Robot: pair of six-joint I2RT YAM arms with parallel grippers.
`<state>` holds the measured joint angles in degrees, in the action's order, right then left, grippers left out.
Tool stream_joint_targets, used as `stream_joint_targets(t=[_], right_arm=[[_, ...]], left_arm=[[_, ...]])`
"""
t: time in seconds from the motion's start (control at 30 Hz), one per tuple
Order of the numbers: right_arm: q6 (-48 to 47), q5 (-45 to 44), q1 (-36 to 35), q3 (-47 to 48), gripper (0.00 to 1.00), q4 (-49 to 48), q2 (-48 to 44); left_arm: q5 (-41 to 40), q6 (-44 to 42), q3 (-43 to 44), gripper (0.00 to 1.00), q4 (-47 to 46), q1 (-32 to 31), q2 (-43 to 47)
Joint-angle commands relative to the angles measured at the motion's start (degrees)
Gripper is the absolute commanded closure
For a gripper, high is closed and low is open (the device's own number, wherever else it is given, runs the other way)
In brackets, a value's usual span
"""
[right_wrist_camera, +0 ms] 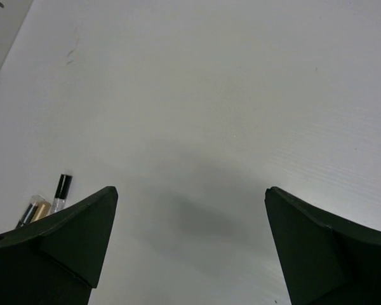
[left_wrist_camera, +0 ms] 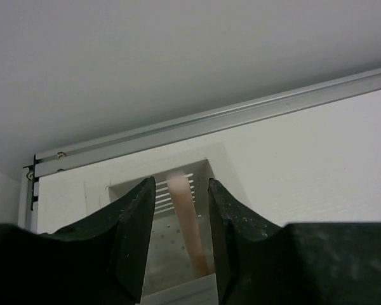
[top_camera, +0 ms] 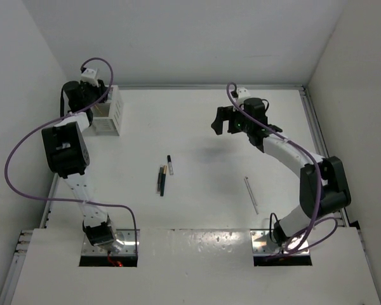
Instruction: Organize the makeup
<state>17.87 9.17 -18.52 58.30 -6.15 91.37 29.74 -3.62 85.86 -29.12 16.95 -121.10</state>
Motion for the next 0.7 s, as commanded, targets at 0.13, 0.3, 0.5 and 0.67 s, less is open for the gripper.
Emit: stream_joint_targets(t=[0.13, 0.3, 0.5, 0.67], right_arm=[[-3.4, -4.6, -1.3, -4.1, 0.0, 3.0, -7.3], [-6.0, -7.4, -2.7, -5.8, 0.0, 5.4, -10.9], [-5.0, -17.3, -3.7, -4.8, 0.0, 16.0, -13.1], [-5.6, -29.6, -3.9, -3.3, 0.0, 28.9, -13.5]], left_arm=[[4.4, 0.4, 1.9, 0.38, -2.3, 1.1, 1.1], [6.8, 3.7, 7.7, 0.37, 2.4, 2.7, 3.8], [6.3, -7.3, 12.1, 0.37, 19.9, 1.1, 12.0], [-0.6, -18.7, 16.0, 0.37, 41.5, -5.3, 17.3]])
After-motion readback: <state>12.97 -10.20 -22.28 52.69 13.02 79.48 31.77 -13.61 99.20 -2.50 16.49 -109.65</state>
